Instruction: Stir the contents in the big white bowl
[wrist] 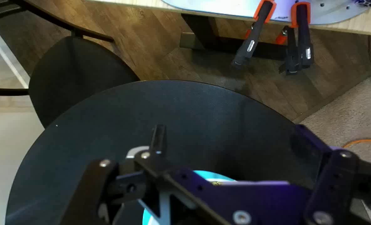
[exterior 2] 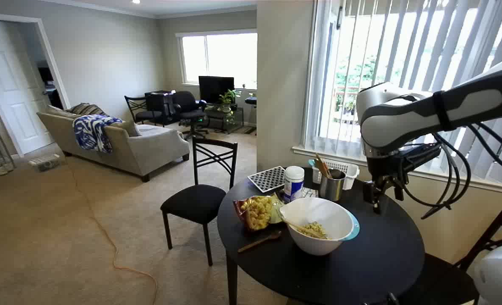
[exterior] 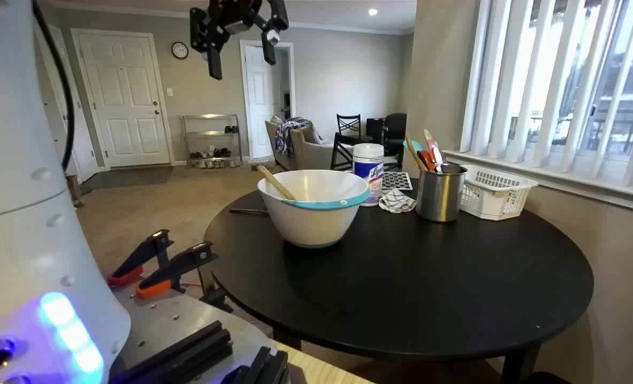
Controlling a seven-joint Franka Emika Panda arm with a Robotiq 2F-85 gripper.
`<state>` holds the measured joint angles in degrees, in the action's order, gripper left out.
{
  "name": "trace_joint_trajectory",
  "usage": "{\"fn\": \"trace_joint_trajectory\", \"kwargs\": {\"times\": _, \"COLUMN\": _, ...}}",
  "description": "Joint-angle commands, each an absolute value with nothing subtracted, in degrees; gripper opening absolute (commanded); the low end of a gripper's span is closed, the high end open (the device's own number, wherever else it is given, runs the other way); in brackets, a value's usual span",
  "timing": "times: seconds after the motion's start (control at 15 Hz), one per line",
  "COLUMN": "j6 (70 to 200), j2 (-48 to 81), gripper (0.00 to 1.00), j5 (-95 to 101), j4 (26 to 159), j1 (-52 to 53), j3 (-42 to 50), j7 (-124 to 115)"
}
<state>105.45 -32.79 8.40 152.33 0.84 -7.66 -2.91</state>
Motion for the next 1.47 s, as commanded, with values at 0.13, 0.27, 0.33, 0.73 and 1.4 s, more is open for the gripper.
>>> {"fn": "trace_joint_trajectory", "kwargs": {"times": 0.13, "j6": 105.21, "j2": -32.7, "gripper": 1.0, "j5": 8.84, "j4": 152.2, "j1": 1.89, "j3": -6.69, "j7": -3.37}}
{"fn": "trace_joint_trajectory", "kwargs": {"times": 0.27, "j6": 105.21, "j2": -32.7, "gripper": 1.0, "j5": 8.84, "j4": 152.2, "j1": 1.89, "j3": -6.69, "j7": -3.37}}
{"fn": "trace_joint_trajectory", "kwargs": {"times": 0.33, "j6": 105.21, "j2": -32.7, "gripper": 1.0, "j5": 8.84, "j4": 152.2, "j1": 1.89, "j3": -6.69, "j7": -3.37}}
{"fn": "trace_joint_trajectory", "kwargs": {"times": 0.73, "j6": 105.21, "j2": -32.7, "gripper": 1.0, "j5": 8.84, "j4": 152.2, "j1": 1.89, "j3": -6.69, "j7": -3.37}}
{"fn": "trace_joint_trajectory", "kwargs": {"times": 1.4, "j6": 107.04, "j2": -26.36, "gripper": 1.0, "j5": 8.11, "j4": 146.84, "j1": 3.65, "j3": -11.63, "j7": -10.76}}
